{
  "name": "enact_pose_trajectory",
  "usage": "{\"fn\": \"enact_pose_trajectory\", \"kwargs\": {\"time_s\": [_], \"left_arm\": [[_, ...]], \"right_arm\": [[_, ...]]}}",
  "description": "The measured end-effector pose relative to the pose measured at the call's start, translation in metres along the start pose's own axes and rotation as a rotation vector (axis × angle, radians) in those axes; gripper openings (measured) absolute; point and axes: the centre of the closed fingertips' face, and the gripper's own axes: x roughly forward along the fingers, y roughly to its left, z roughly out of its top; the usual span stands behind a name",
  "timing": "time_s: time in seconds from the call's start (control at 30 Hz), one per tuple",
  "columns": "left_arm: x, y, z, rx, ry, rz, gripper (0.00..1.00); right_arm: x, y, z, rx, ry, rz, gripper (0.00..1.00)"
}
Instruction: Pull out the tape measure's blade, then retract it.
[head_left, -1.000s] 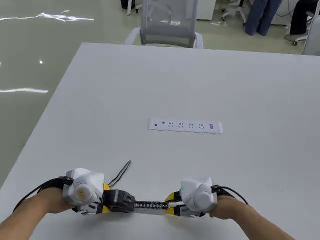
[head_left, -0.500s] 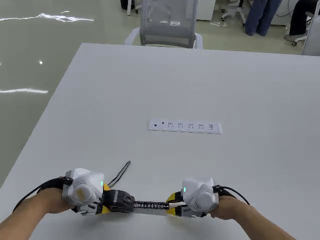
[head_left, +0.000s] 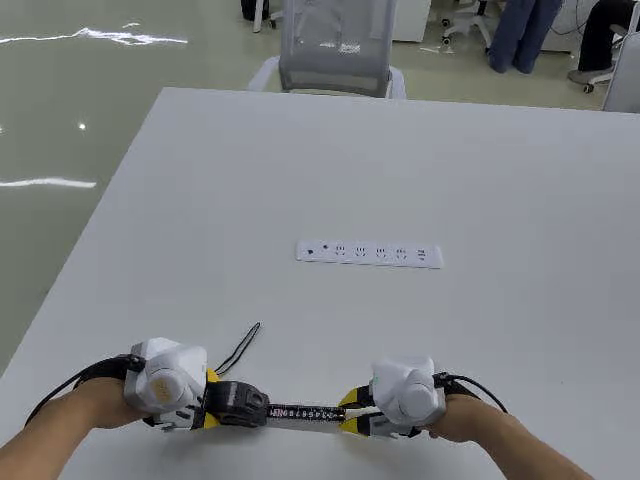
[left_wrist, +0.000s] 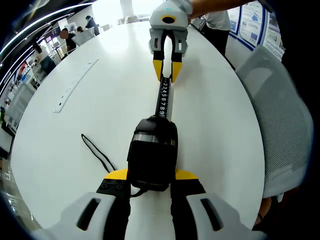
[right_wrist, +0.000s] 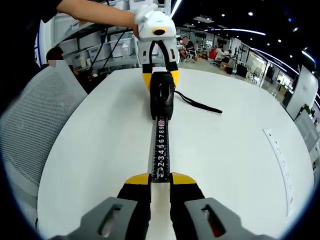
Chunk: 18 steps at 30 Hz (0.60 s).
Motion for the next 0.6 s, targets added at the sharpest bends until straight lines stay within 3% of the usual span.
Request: {"fn": "enact_pose_trajectory", "kwargs": {"time_s": [0.6], "left_arm": [[0.0007,0.0001,-0.0002,0.001,0.002,0.0,0.26]], "right_arm": [[-0.006,0.0014,-0.0076,0.012,0.001,0.002,0.12]]}}
